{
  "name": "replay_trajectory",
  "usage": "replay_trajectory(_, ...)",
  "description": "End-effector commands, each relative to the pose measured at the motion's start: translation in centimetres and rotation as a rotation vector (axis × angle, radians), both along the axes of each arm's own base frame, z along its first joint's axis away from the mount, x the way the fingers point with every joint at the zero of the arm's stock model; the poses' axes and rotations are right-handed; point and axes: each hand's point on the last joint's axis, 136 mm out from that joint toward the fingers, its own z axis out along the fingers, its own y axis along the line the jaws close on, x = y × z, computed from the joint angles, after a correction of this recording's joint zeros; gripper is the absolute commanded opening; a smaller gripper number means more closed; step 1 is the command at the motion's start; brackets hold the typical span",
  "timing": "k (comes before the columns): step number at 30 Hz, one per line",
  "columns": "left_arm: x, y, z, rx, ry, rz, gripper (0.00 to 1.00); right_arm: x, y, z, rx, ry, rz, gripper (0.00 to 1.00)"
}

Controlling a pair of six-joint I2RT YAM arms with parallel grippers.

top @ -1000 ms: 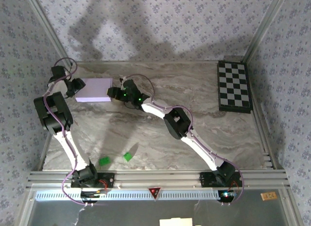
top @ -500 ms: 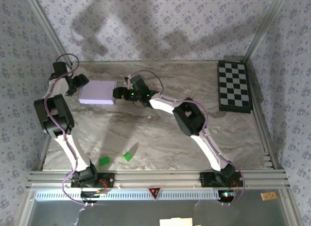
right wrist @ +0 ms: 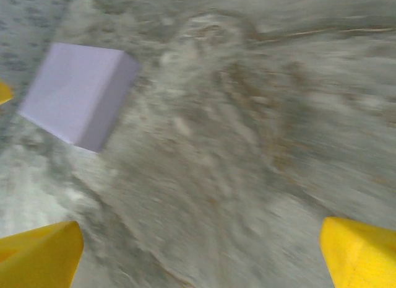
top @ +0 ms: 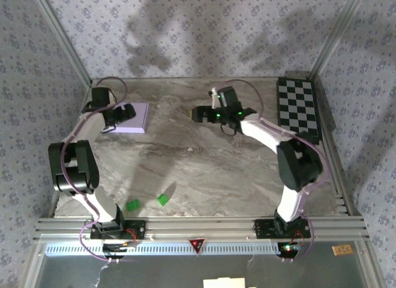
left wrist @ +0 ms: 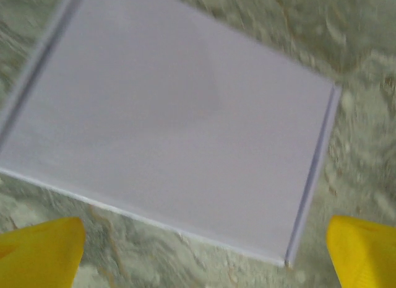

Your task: Fold the paper box

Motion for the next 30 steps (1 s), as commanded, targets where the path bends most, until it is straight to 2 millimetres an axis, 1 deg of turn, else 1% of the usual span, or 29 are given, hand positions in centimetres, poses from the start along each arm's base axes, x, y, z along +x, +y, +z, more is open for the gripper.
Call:
replay_trajectory(1, -1.4, 0.0, 1.6, 0.139, -0.069, -0.018, 1.0, -2.1, -6.6, -0.7, -0.23, 0.001, -0.054, 1.0)
replay_trajectory(2, -2.1, -0.2, 1.3, 0.161, -0.076, -0.03, 0.99, -2.1, -8.7, -0.3, -0.262, -0.016, -0.09, 1.0)
replay_trajectory(3, -2.7, -0.3, 1.0, 0.175, -0.083, -0.036, 1.0, -2.9, -10.4, -1.3, -0.29, -0.005, -0.118, 1.0)
replay_trajectory(6, -4.4, -0.2, -0.2, 0.21, -0.117, -0.039, 0.98, -3.5, -16.5, -1.6, -0.364, -0.078, -0.24, 1.0)
replay_trajectory(9, -5.5, 0.2, -0.7, 0.254, -0.169, -0.039, 0.97, -4.2, -21.7, -2.6, -0.407, -0.129, -0.354, 1.0)
replay_trajectory(12, -6.1, 0.5, -1.5, 0.308, -0.22, -0.055, 0.97, -4.8, -25.7, -4.1, -0.435, -0.182, -0.442, 1.0)
replay_trajectory(14, -6.1, 0.2, -2.1, 0.332, -0.254, -0.091, 0.98, -4.9, -27.4, -5.1, -0.444, -0.246, -0.471, 1.0)
replay_trajectory(17, -5.4, -0.6, -3.0, 0.319, -0.309, -0.127, 0.99, -4.7, -29.4, -6.0, -0.436, -0.374, -0.532, 1.0)
replay_trajectory(18, -5.0, -0.7, -3.0, 0.317, -0.33, -0.133, 0.99, -4.6, -30.2, -6.1, -0.442, -0.366, -0.571, 1.0)
replay_trajectory(19, -4.7, -1.0, -2.9, 0.311, -0.332, -0.143, 0.99, -4.4, -30.4, -5.9, -0.444, -0.372, -0.572, 1.0)
replay_trajectory(20, -4.3, -1.2, -2.5, 0.309, -0.372, -0.152, 0.99, -4.1, -30.6, -5.8, -0.422, -0.396, -0.59, 1.0)
replay_trajectory(22, -3.8, -1.6, -2.2, 0.321, -0.408, -0.186, 1.0, -3.9, -31.2, -6.4, -0.37, -0.395, -0.608, 1.0)
replay_trajectory(23, -3.6, -1.3, -2.2, 0.33, -0.408, -0.181, 1.0, -3.7, -31.2, -6.7, -0.36, -0.406, -0.606, 1.0)
replay_trajectory(25, -3.4, -1.4, -1.9, 0.322, -0.44, -0.206, 1.0, -3.7, -30.3, -7.5, -0.364, -0.418, -0.553, 1.0)
replay_trajectory(26, -3.4, -1.5, -1.8, 0.319, -0.486, -0.213, 1.0, -3.6, -30.0, -7.8, -0.361, -0.446, -0.548, 1.0)
replay_trajectory(27, -3.6, -1.1, -2.2, 0.302, -0.495, -0.201, 1.0, -3.7, -29.9, -8.0, -0.346, -0.445, -0.557, 1.0)
replay_trajectory(28, -3.6, -0.8, -2.6, 0.293, -0.505, -0.185, 1.0, -3.8, -30.5, -7.9, -0.375, -0.426, -0.573, 1.0)
replay_trajectory(29, -3.8, -0.5, -3.1, 0.295, -0.518, -0.167, 1.0, -3.7, -30.6, -7.8, -0.383, -0.421, -0.581, 0.99)
replay_trajectory(30, -3.9, -0.4, -3.2, 0.292, -0.534, -0.161, 1.0, -3.6, -30.4, -7.7, -0.384, -0.445, -0.582, 1.0)
